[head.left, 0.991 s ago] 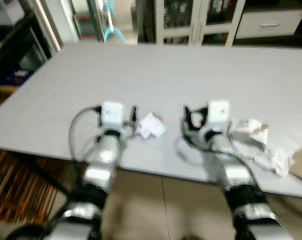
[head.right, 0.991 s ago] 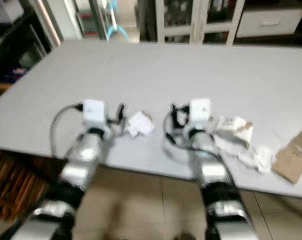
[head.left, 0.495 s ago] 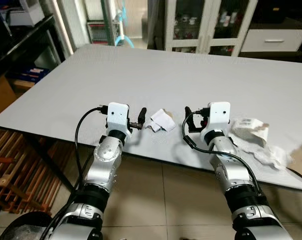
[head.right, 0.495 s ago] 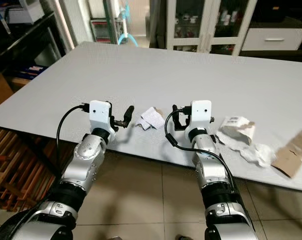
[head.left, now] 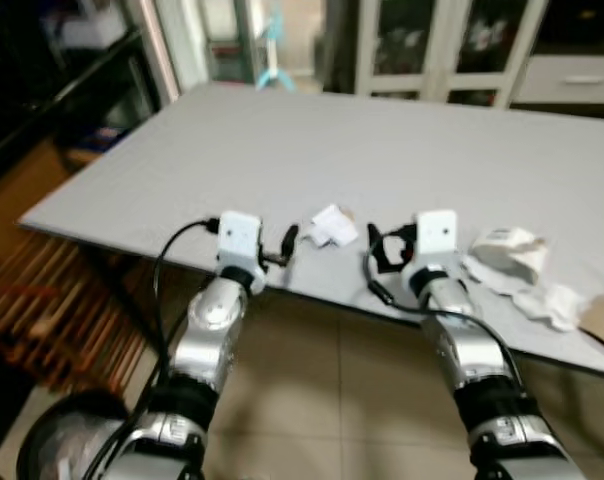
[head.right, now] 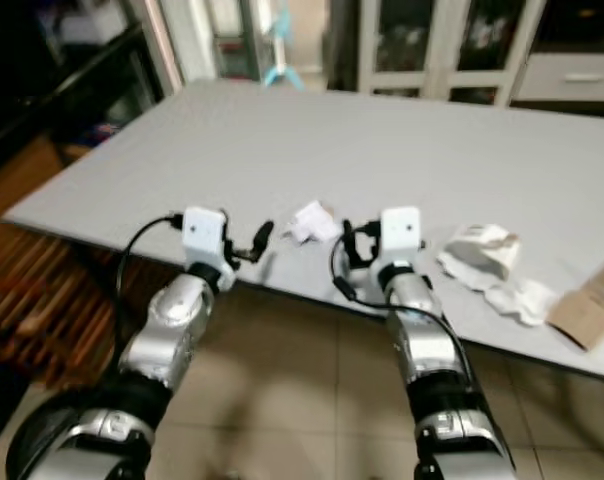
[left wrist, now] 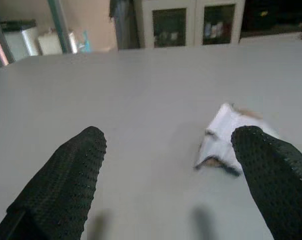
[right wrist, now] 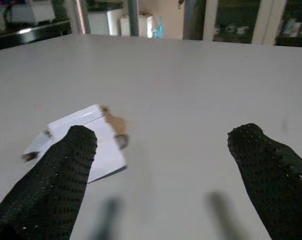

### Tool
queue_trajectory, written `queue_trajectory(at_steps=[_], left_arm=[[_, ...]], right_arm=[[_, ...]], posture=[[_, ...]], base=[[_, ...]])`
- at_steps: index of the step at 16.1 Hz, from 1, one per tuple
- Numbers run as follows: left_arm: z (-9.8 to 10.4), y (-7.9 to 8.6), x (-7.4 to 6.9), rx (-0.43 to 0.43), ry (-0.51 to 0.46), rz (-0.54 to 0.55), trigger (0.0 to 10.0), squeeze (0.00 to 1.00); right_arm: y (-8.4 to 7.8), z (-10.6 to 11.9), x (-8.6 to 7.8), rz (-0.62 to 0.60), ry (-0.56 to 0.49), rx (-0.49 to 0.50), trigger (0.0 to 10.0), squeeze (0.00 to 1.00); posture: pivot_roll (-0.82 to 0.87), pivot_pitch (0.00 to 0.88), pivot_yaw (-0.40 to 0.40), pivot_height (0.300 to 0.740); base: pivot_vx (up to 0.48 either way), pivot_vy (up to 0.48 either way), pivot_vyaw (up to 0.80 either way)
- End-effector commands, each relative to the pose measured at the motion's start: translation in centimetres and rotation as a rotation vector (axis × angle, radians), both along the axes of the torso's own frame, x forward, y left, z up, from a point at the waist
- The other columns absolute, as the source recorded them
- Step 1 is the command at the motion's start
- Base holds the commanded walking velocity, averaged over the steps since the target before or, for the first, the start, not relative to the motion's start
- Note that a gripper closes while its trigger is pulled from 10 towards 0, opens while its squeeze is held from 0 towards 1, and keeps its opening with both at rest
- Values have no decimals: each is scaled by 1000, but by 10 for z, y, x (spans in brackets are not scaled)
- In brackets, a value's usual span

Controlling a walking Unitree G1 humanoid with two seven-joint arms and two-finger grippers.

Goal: Picking trash to rubbish bin

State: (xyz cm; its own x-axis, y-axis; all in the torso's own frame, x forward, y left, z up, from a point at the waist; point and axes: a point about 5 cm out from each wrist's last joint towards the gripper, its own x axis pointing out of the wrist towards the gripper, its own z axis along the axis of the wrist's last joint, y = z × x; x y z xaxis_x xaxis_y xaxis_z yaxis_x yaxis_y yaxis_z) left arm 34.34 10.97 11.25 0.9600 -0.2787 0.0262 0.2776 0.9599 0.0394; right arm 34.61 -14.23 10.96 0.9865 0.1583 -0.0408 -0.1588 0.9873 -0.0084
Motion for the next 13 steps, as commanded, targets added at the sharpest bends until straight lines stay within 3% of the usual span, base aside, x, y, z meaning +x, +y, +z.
queue_trajectory(at_steps=[1, 13], left_arm=[[5, 2, 3, 17, -15, 11, 10000, 0], [8, 7, 3, 20, -41, 47, 10000, 0]], right_arm=[[4, 5, 1, 20, -10, -5, 10000, 0], [7, 4, 1, 35, -4, -6, 10000, 0]], posture=[[-61, 56, 55, 740], [-64, 45, 55, 740]], base=[[480, 0, 0], [0, 0, 0]])
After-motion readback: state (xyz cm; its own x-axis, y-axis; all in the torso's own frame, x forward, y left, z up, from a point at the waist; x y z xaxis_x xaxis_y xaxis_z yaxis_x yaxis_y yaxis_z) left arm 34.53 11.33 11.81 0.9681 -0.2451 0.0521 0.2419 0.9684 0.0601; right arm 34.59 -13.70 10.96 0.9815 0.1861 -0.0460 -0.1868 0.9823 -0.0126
